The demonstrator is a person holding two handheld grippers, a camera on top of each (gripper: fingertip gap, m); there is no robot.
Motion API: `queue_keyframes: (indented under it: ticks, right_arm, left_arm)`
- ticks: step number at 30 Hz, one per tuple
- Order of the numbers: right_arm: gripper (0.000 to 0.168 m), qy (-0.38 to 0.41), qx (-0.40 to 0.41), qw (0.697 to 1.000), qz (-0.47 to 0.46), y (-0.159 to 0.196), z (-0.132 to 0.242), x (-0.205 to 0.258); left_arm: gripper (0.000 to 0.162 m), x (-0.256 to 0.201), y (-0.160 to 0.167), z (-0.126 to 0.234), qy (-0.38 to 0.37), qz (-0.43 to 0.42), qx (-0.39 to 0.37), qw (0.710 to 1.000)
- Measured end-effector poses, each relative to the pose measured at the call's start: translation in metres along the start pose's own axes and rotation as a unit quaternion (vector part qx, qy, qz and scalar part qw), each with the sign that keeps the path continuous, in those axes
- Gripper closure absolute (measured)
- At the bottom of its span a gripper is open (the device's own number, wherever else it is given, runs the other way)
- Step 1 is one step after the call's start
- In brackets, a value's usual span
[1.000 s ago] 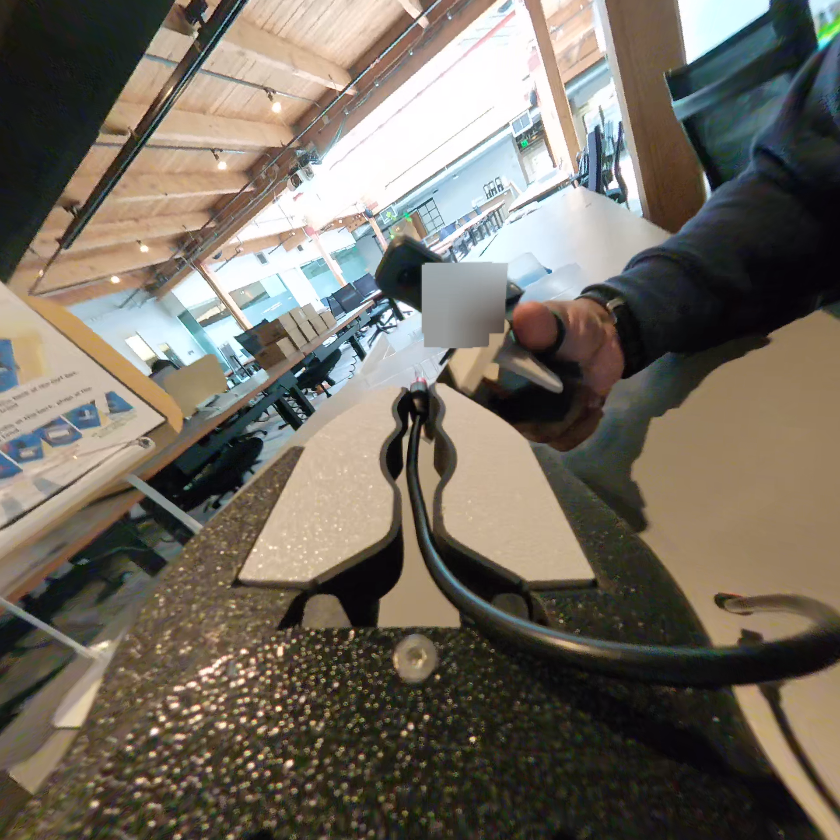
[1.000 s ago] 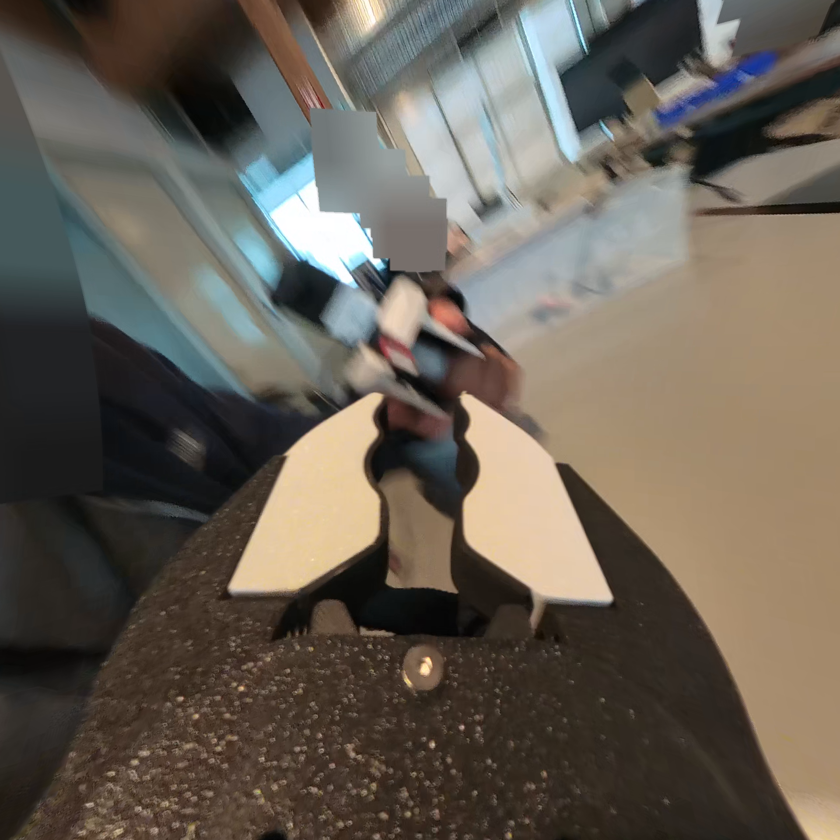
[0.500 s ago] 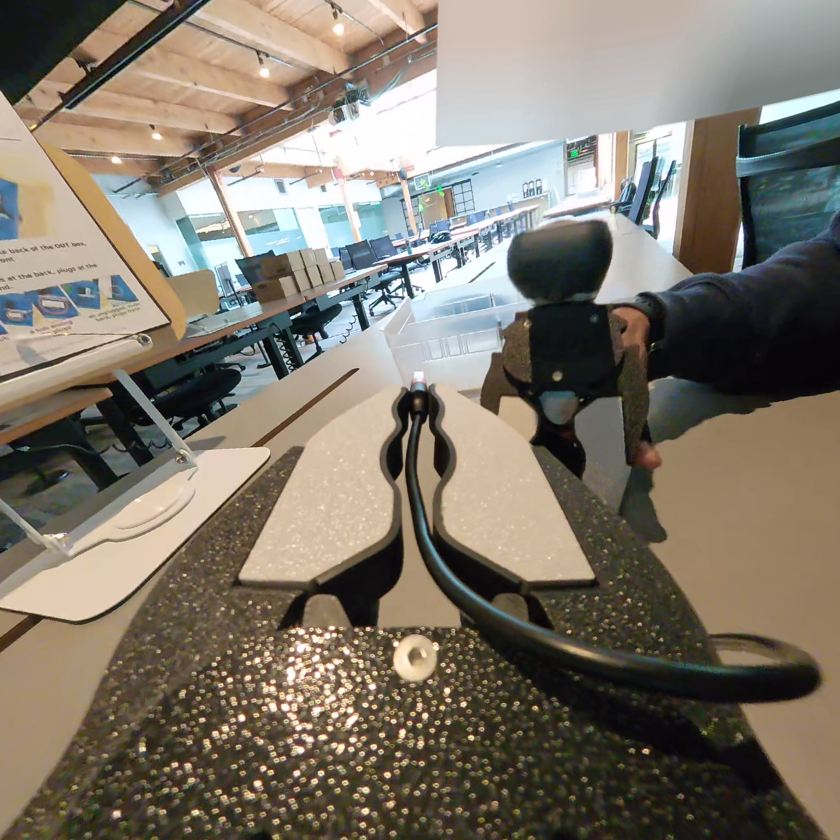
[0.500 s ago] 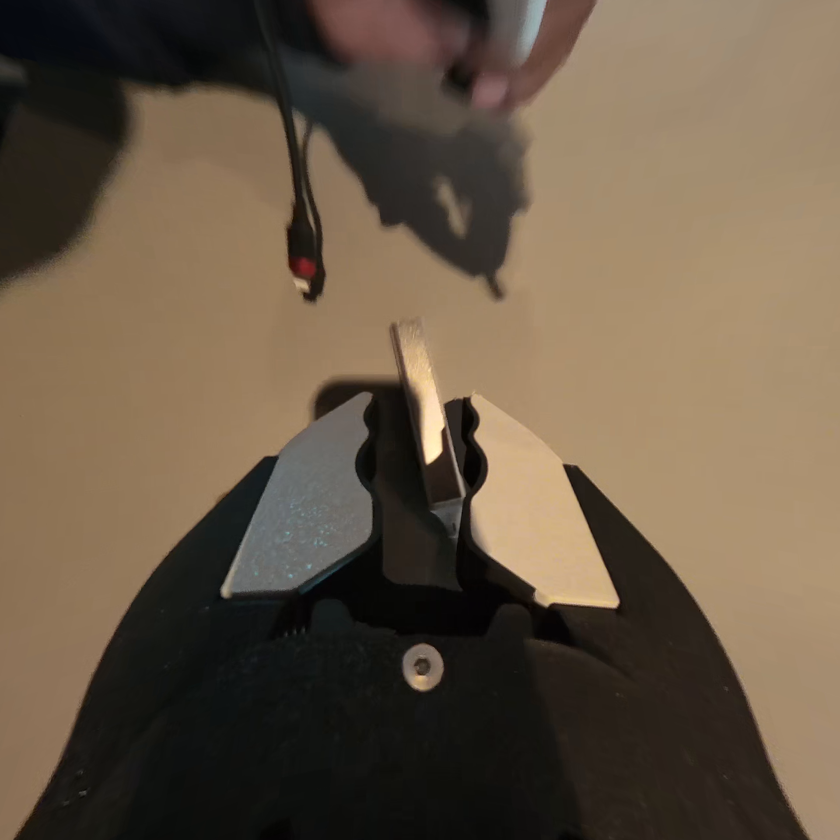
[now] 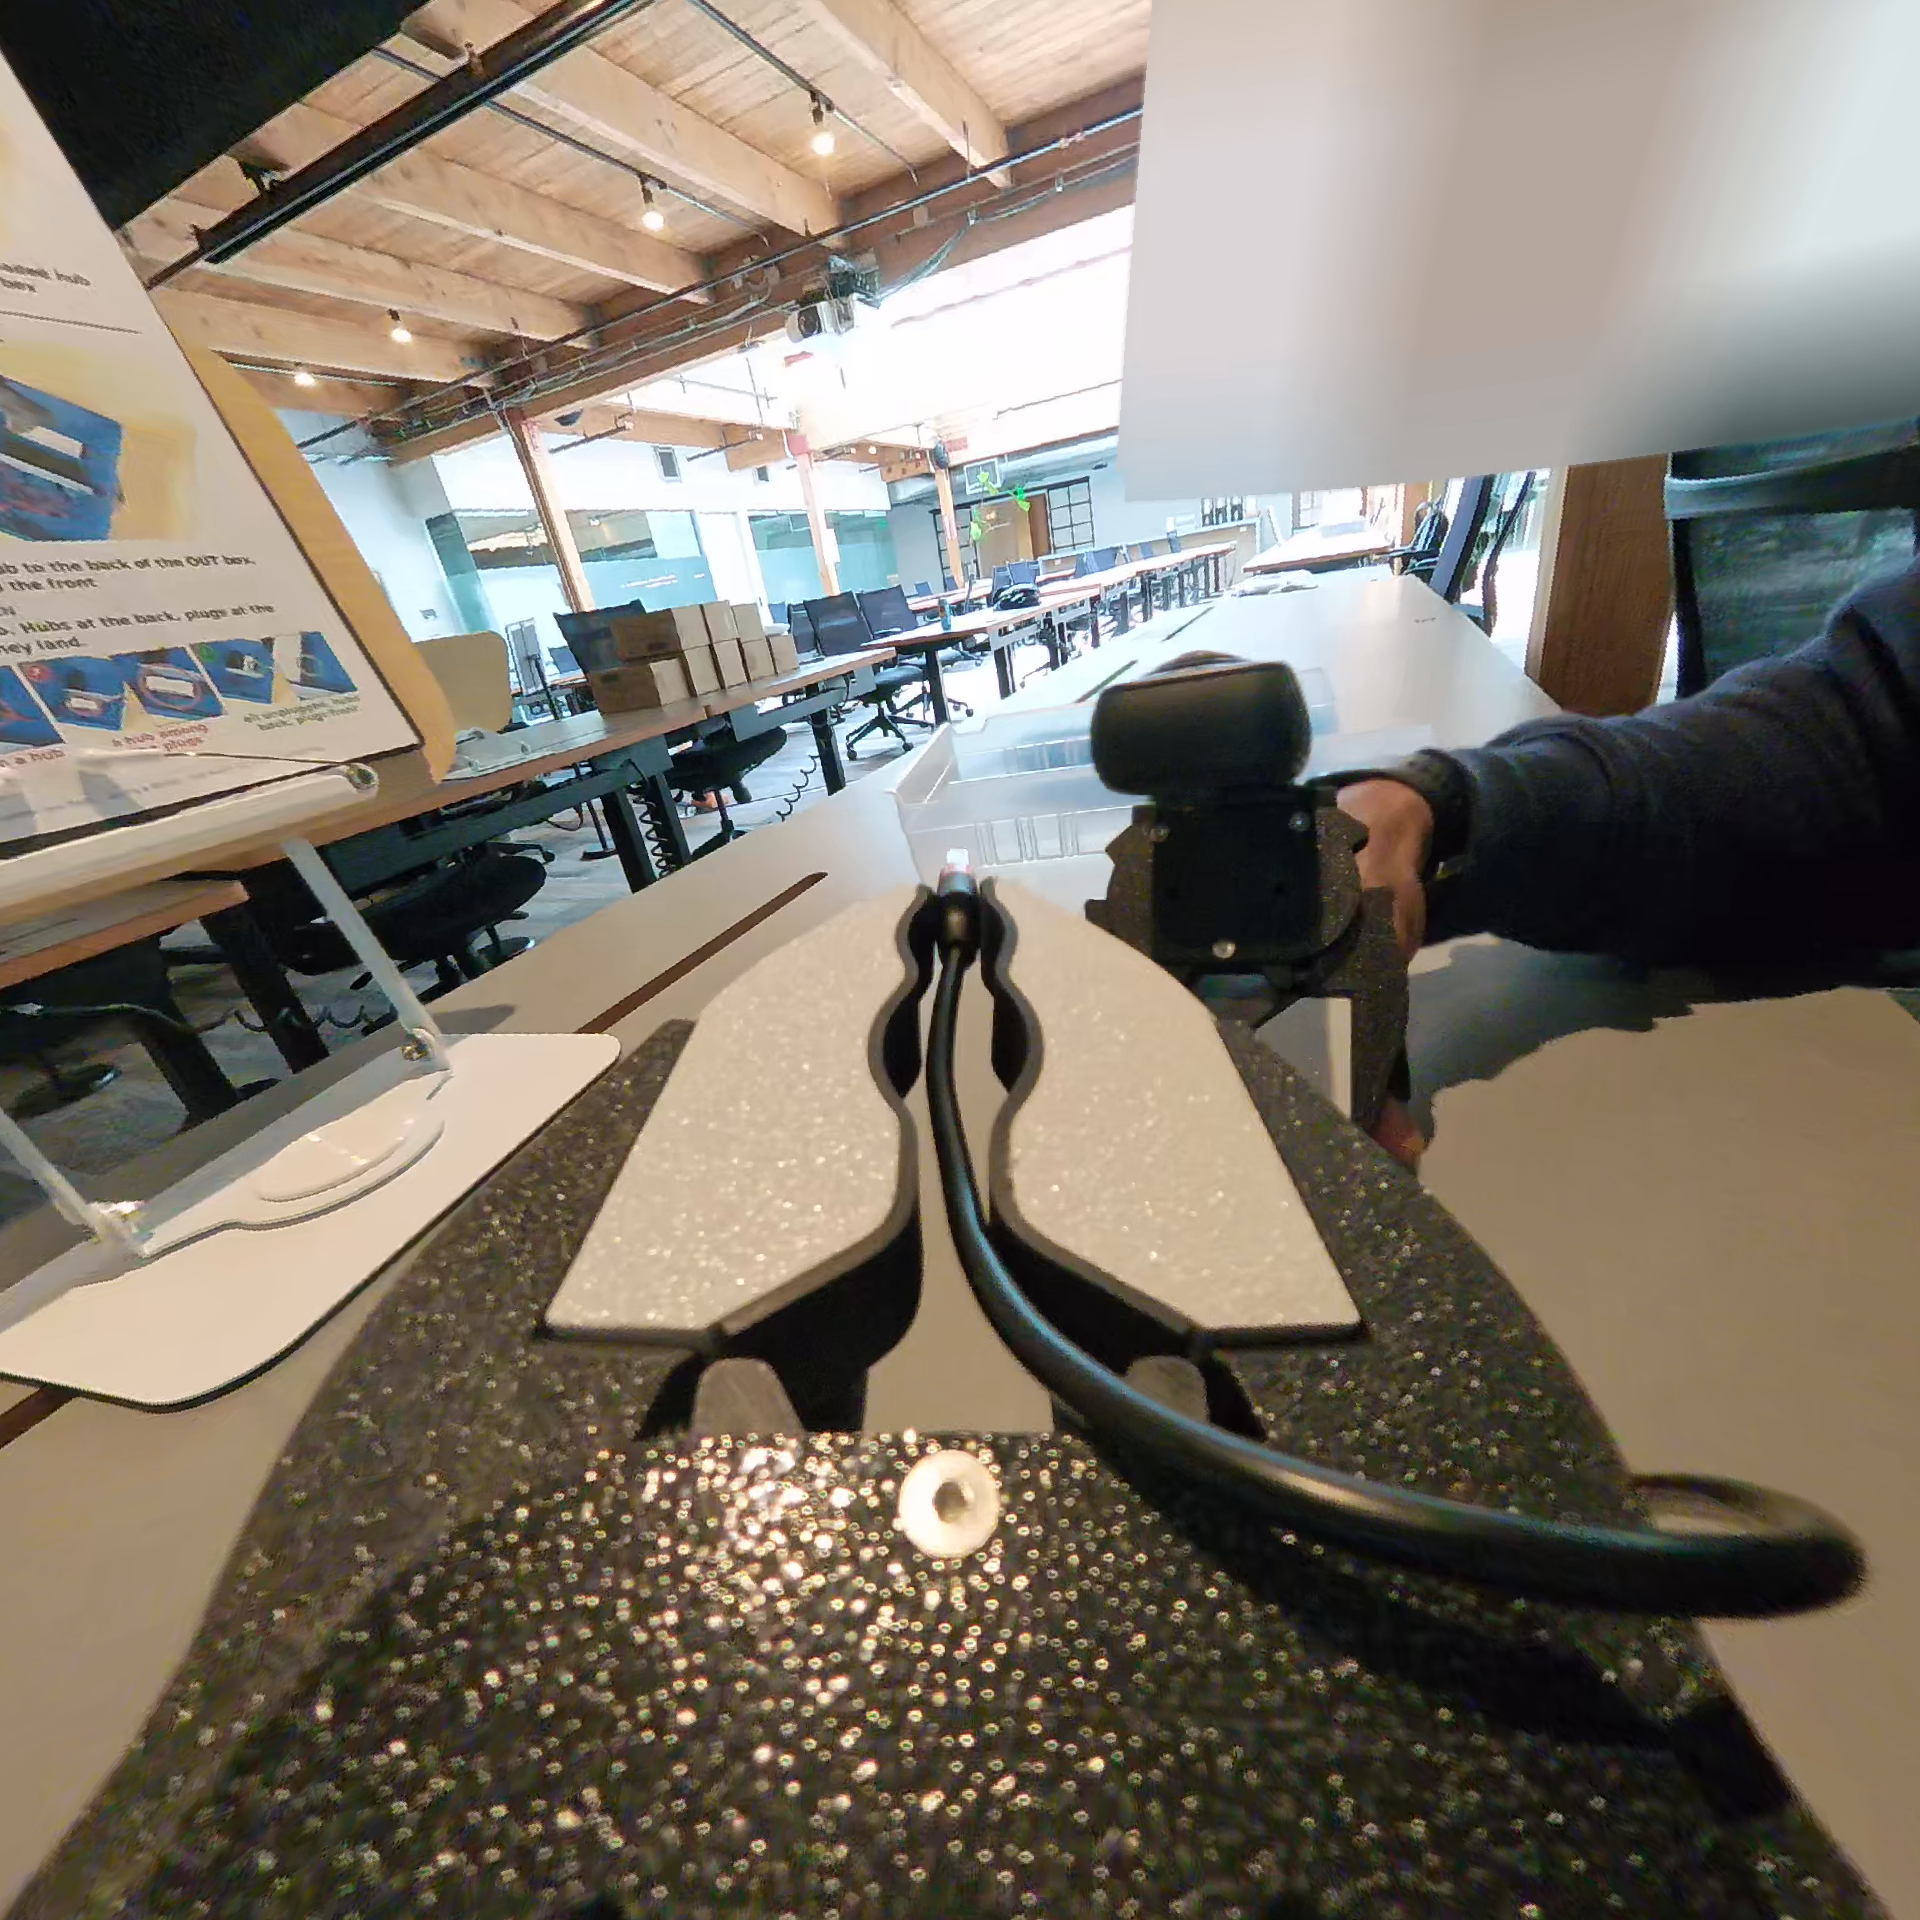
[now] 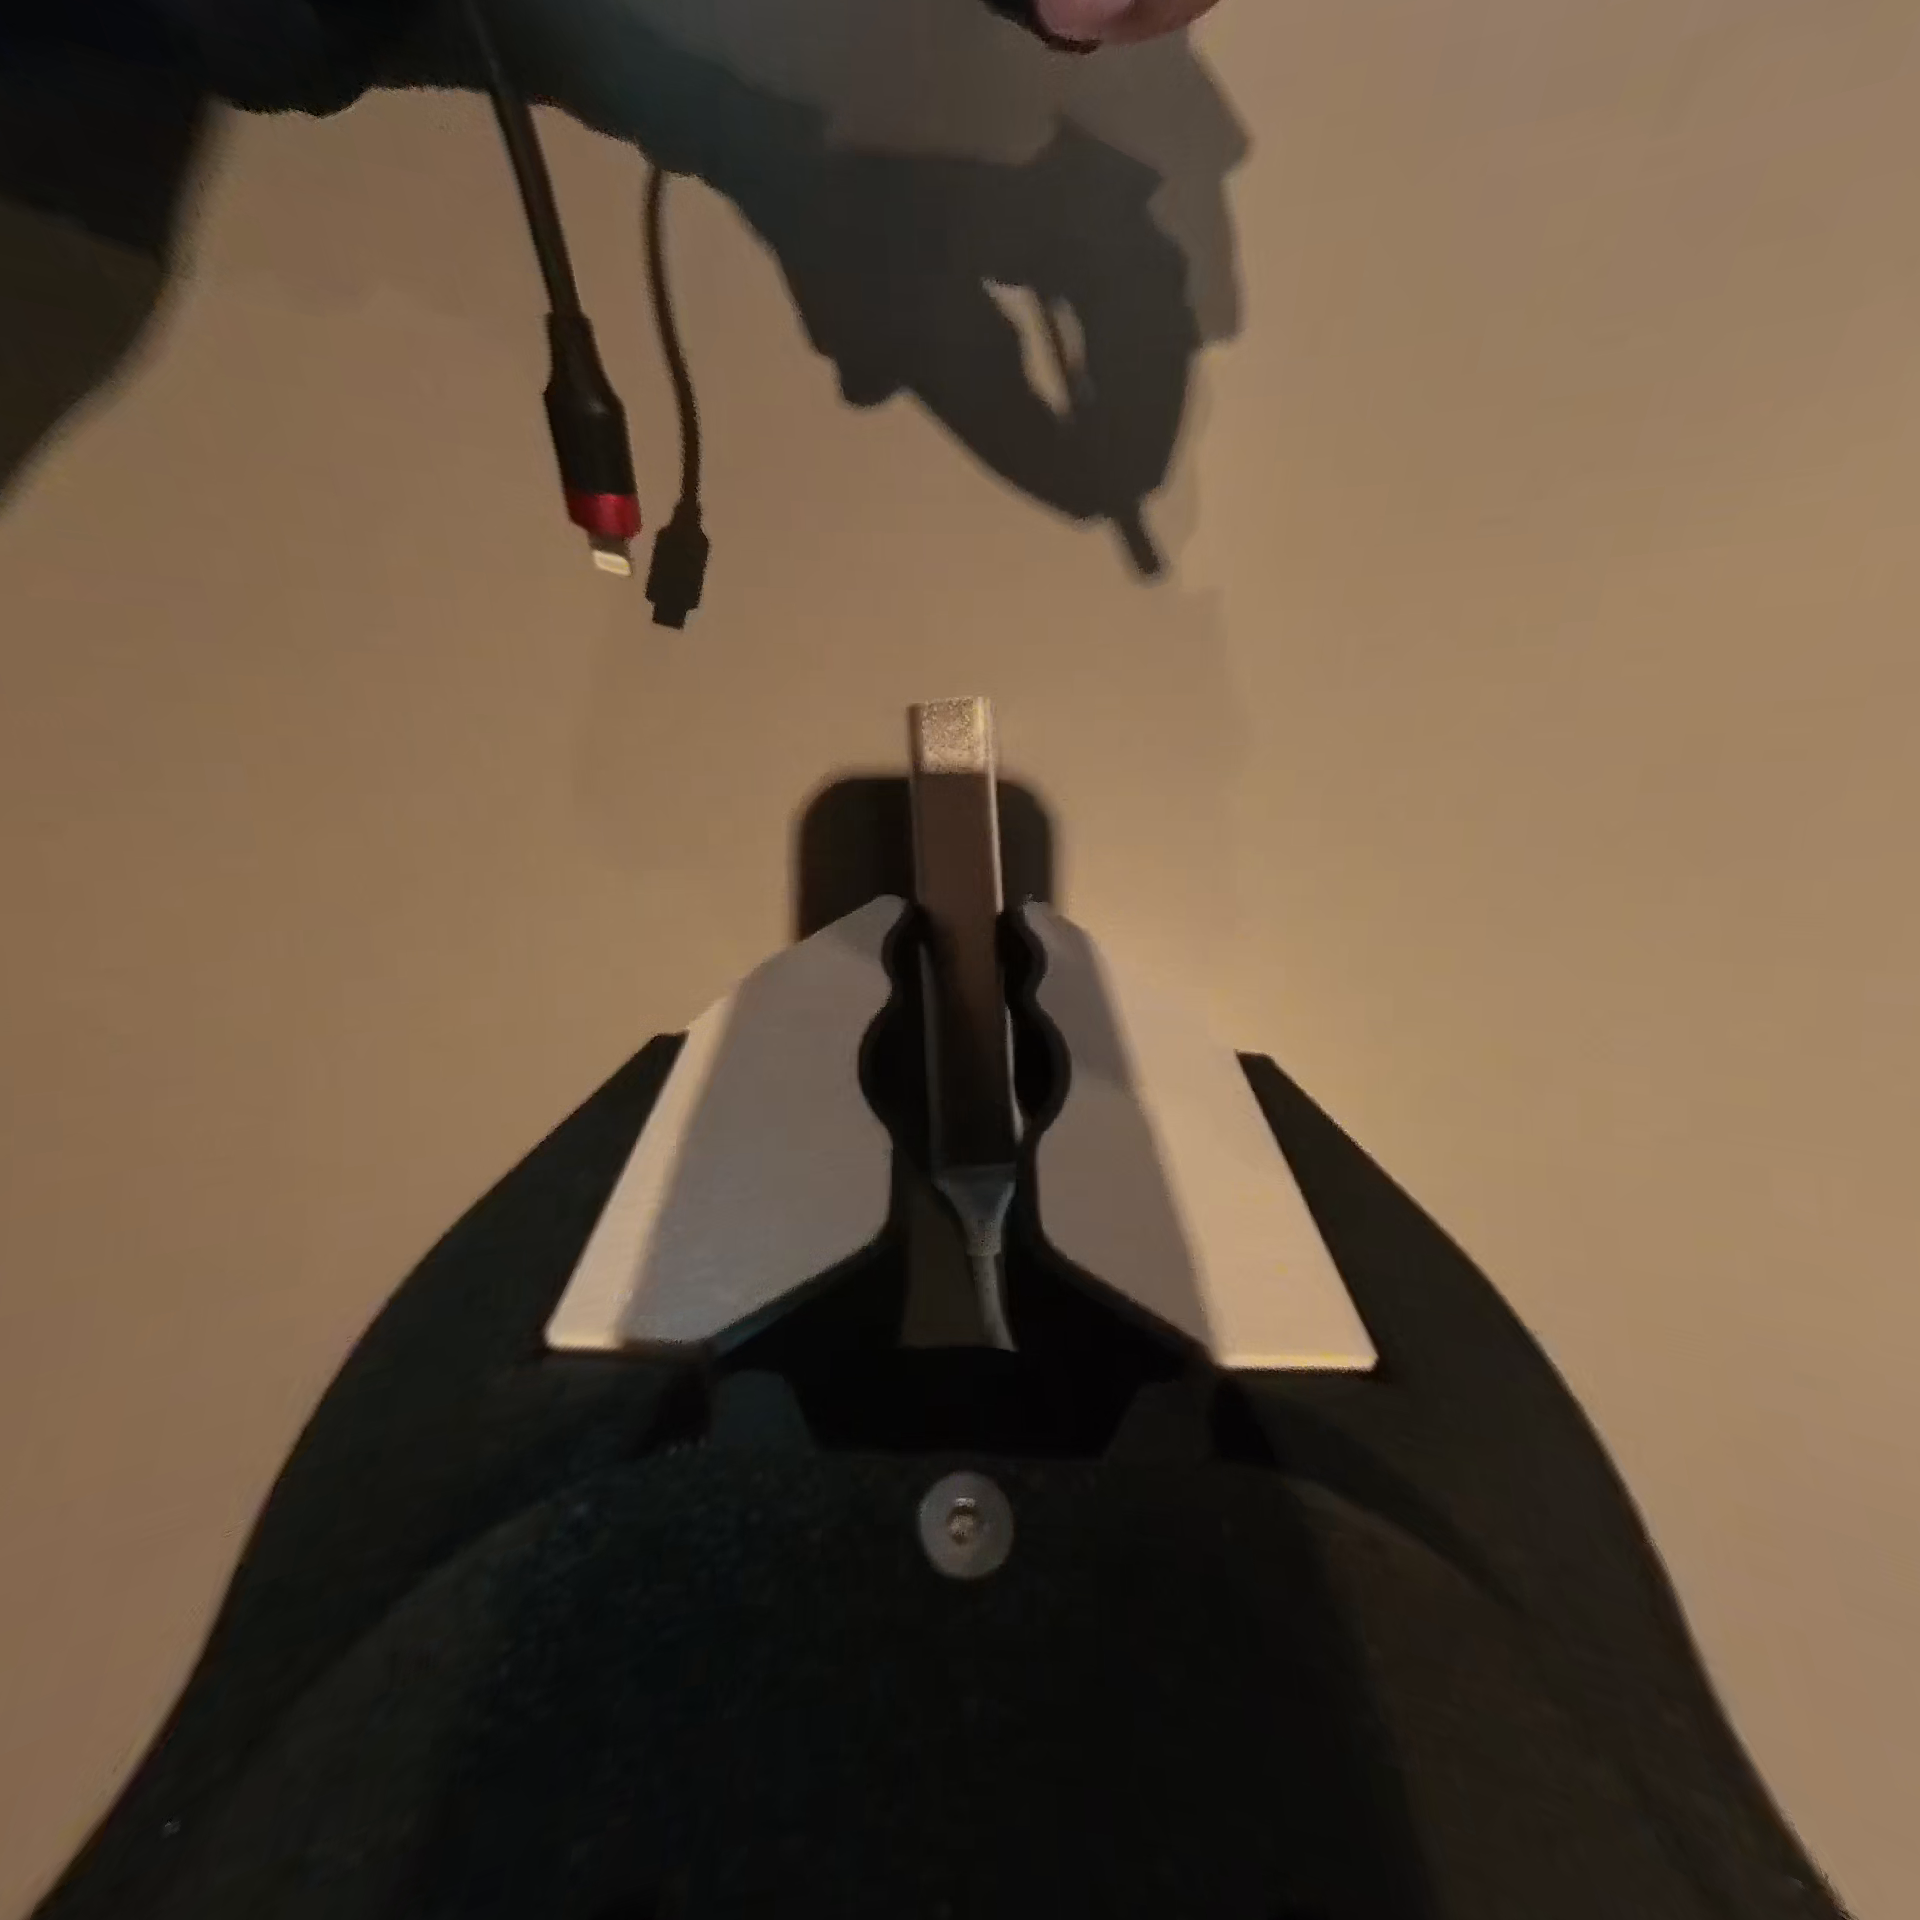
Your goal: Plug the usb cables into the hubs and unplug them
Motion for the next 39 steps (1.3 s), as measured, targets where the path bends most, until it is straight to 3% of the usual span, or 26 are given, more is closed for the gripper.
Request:
queue_keyframes:
  ticks: [3,6,10,13,20,27,32,39]
  right_arm:
    - [0.153,0.045,-0.032,0.998,0.015,0.003,0.002,-0.005]
    - [0.153,0.108,-0.131,0.984,0.052,-0.001,0.022,-0.009]
    - [0.153,0.222,-0.283,0.928,0.098,-0.015,0.068,-0.016]
    - [0.153,0.283,-0.341,0.888,0.122,-0.021,0.089,-0.015]
    - [0.153,0.363,-0.342,0.849,0.174,-0.029,0.091,-0.004]
    - [0.153,0.417,-0.319,0.826,0.205,-0.038,0.089,0.005]
    - [0.153,0.423,-0.324,0.816,0.222,-0.043,0.090,0.015]
    - [0.153,0.412,-0.334,0.820,0.216,-0.043,0.090,0.017]
  left_arm:
    - [0.155,0.001,-0.001,0.001,0.005,0.017,-0.007,1.000]
    - [0.155,0.002,-0.003,0.003,0.023,0.054,-0.023,0.998]
    - [0.155,0.003,0.000,0.003,0.076,0.160,-0.044,0.983]
    - [0.155,0.003,0.003,0.001,0.114,0.249,-0.072,0.959]
    - [0.155,-0.005,0.012,-0.007,0.176,0.368,-0.098,0.908]
    - [0.155,-0.001,0.008,-0.001,0.243,0.473,-0.188,0.826]
    - [0.155,-0.006,0.010,-0.005,0.258,0.471,-0.184,0.823]
    - [0.155,-0.011,0.009,-0.007,0.260,0.441,-0.170,0.842]
Point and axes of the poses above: each gripper's, where its closed fingertips meet, z back along the fingers, y out of its underside, x = y × z across the jaws, the point moved 5 cm from there along z, back along the fingers
